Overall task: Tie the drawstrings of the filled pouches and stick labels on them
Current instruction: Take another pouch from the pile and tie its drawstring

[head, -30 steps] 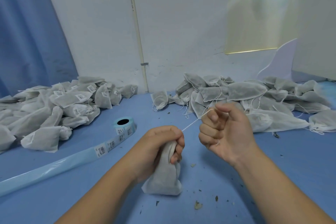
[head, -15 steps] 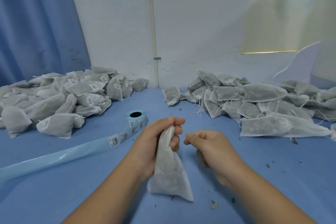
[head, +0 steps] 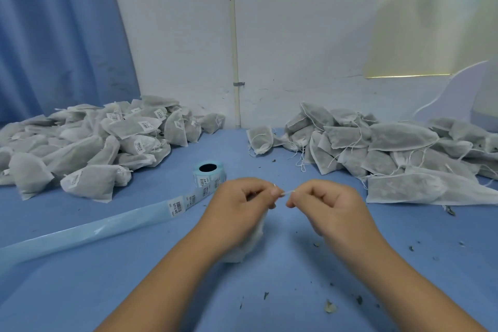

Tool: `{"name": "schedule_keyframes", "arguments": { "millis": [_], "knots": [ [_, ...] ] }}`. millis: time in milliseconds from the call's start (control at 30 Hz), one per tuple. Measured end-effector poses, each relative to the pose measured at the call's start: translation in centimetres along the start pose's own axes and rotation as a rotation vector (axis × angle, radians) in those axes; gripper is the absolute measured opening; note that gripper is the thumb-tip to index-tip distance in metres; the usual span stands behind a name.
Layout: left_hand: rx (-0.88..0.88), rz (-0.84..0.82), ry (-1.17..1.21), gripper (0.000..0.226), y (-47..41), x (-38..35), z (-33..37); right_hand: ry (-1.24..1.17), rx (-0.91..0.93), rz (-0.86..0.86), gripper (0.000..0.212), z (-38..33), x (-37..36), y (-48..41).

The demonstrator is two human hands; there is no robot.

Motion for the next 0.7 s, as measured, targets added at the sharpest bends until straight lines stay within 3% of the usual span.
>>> {"name": "schedule_keyframes", "arguments": {
  "millis": [133,300,433,567,700],
  "knots": [
    [-0.002,-0.167,-0.031,0.015,0.1,-0.9,-0.1,-0.079,0.003,0.04,0.014,0.1,1.1,0.0],
    [-0.022,-0.282,-0.012,0.02,0.5,-1.4,0.4,-0.069,-0.055,-0.015,0.024,0.8,0.6,-0.3],
    [0.072,-0.307,0.359,0.017,0.5,-1.3,0.5,-0.09,-0.093,-0.105,0.028,1.2,-0.6,-0.5],
    [0.176,-0.468,0.855,0.017,0.4,-1.7,0.1,-0.141,-0.175,-0.144,0.031,2.0,-1.0,-0.7],
    [0.218,-0.544,1.107,0.02,0.1,-1.9,-0.3,-0.023,-0.289,-0.116,0.024,3.0,-0.6,-1.0]
  ]
}}
Point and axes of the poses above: each hand's wrist, its own y-axis away from the middle knuckle, its own x-axis out of the back of the hand, z = x × y, the point moved 3 cm from there along -y, towards the middle knuckle, and after that the axes turned 15 degrees about -z, right-handed, at the moved point
